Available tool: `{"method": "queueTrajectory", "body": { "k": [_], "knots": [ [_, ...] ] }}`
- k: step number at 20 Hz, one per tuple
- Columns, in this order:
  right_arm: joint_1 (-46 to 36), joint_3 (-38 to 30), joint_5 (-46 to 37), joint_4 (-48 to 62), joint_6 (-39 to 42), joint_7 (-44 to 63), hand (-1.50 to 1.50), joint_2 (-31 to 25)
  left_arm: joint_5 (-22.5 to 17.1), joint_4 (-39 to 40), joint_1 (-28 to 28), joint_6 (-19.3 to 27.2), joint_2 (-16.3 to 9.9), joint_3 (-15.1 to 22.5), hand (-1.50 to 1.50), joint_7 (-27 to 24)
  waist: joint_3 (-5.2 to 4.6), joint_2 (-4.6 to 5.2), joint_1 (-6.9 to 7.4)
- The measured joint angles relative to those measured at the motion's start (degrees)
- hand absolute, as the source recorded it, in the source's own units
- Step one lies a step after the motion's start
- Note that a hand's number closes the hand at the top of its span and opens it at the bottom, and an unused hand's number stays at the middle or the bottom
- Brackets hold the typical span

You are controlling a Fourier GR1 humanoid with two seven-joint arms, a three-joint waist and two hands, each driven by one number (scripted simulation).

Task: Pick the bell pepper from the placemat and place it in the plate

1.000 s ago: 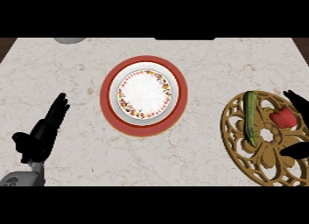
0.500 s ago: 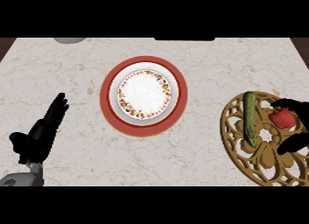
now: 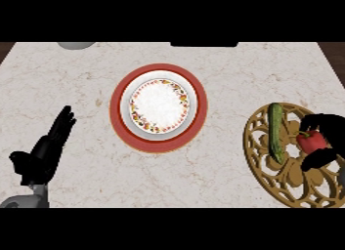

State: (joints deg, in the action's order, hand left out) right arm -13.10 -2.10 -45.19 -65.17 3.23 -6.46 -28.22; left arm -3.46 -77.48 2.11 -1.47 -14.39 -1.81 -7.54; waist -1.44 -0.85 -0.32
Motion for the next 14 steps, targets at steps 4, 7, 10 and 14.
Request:
{"method": "queueTrajectory", "body": {
  "k": [4, 7, 10, 14],
  "knots": [
    [4.66, -0.81, 0.24, -6.47, 0.18, 9.61, 1.50, 3.97, 0.27, 0.59, -0.25, 0.47, 0.00, -0.41, 0.00, -0.30, -0.77, -0.76, -1.18],
    [9.57, 0.63, -3.20, -14.03, -2.52, 15.75, 1.50, 6.58, 0.15, -0.21, -1.08, 0.37, -0.45, -0.72, 0.00, 0.25, -0.85, -1.03, -1.71],
    [14.34, 2.72, -6.24, -22.92, -4.61, 20.38, 1.50, 9.25, 0.00, -0.55, -1.27, 0.39, -0.36, -0.92, 0.00, 0.26, -0.19, -0.65, -1.92],
    [21.90, 7.34, -10.21, -36.57, -5.45, 25.30, 1.50, 12.52, -0.16, 0.20, -1.28, -0.23, -0.62, -1.41, 0.00, -0.62, 0.66, -0.02, -1.79]
  ]
}}
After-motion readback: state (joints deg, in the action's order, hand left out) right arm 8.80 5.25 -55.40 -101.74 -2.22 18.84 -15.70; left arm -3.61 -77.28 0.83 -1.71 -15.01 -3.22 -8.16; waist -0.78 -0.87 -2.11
